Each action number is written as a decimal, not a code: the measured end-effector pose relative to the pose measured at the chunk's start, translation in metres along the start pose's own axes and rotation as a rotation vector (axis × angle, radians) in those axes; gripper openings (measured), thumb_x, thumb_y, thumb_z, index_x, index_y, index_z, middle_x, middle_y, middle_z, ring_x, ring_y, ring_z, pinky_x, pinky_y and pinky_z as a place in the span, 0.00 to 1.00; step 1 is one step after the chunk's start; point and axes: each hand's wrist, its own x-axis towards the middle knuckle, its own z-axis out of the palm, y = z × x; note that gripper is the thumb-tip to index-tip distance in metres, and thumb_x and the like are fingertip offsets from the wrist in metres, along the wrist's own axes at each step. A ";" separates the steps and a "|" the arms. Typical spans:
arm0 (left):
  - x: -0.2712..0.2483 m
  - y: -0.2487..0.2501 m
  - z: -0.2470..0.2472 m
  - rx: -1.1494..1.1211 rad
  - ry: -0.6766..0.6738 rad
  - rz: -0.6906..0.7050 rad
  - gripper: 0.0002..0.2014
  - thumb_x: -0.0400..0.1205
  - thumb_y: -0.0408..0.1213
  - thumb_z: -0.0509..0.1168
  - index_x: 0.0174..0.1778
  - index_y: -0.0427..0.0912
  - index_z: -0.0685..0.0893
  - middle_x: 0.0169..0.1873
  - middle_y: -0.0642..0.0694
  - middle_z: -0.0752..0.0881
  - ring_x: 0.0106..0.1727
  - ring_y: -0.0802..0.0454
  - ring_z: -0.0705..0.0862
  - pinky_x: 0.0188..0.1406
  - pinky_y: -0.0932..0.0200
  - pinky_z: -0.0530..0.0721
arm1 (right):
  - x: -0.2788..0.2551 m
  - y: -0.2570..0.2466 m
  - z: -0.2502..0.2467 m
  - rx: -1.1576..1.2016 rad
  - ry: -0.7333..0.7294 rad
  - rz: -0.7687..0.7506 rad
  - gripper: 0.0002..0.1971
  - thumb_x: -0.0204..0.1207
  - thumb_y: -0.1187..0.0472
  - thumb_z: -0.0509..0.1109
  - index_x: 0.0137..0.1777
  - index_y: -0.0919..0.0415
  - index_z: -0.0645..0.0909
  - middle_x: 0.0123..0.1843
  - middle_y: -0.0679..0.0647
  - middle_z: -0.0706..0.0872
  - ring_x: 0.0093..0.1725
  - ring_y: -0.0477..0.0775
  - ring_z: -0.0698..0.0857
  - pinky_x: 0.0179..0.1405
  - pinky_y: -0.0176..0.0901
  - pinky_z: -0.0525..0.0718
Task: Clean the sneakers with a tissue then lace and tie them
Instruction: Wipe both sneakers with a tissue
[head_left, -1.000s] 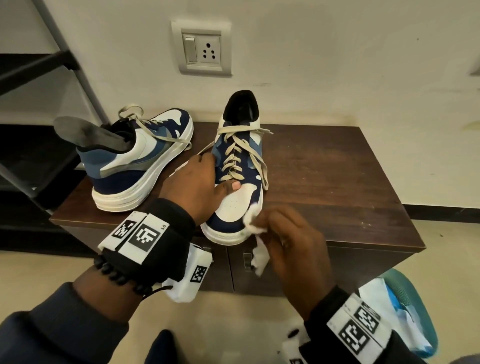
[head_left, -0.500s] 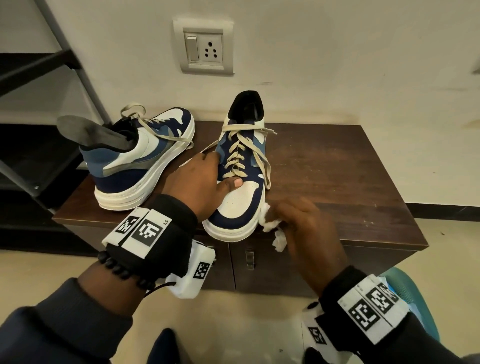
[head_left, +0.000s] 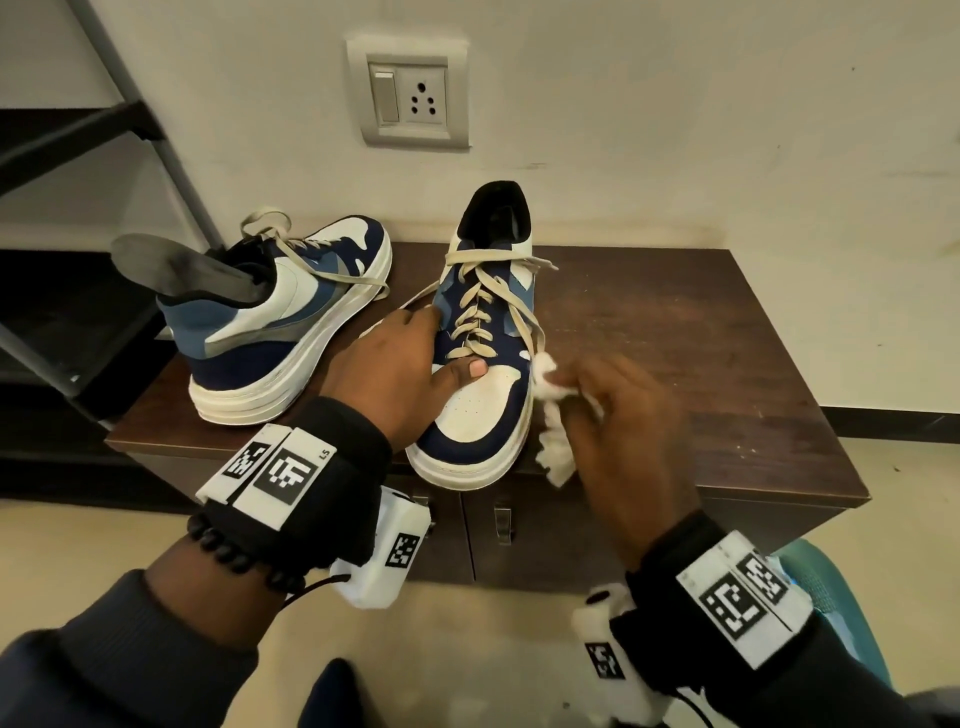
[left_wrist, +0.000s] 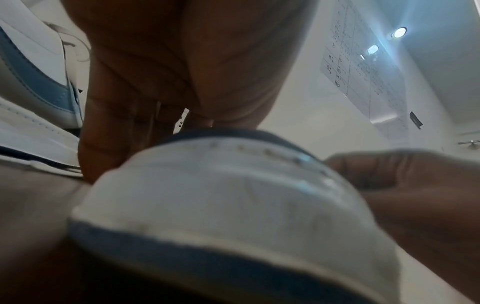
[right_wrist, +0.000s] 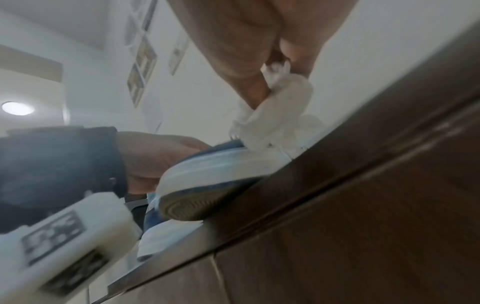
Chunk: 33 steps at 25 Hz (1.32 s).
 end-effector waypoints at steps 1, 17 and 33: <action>-0.001 0.001 0.001 0.007 0.000 0.004 0.31 0.80 0.61 0.59 0.75 0.47 0.68 0.68 0.44 0.78 0.67 0.46 0.77 0.62 0.46 0.79 | 0.010 -0.003 0.001 0.009 0.054 -0.062 0.10 0.76 0.71 0.68 0.53 0.61 0.86 0.51 0.53 0.86 0.49 0.47 0.82 0.47 0.35 0.80; -0.002 0.002 0.000 0.051 -0.015 -0.012 0.31 0.81 0.60 0.57 0.76 0.46 0.67 0.69 0.43 0.77 0.70 0.44 0.75 0.64 0.46 0.77 | -0.027 -0.009 0.006 0.048 -0.165 0.082 0.09 0.74 0.71 0.70 0.50 0.58 0.86 0.49 0.48 0.86 0.47 0.42 0.83 0.47 0.30 0.81; -0.001 0.007 0.001 0.110 -0.017 -0.042 0.28 0.83 0.60 0.56 0.72 0.44 0.71 0.66 0.43 0.78 0.67 0.44 0.77 0.58 0.49 0.76 | -0.056 -0.011 0.011 -0.203 -0.070 -0.460 0.11 0.78 0.66 0.66 0.56 0.68 0.85 0.54 0.59 0.85 0.53 0.56 0.83 0.45 0.45 0.85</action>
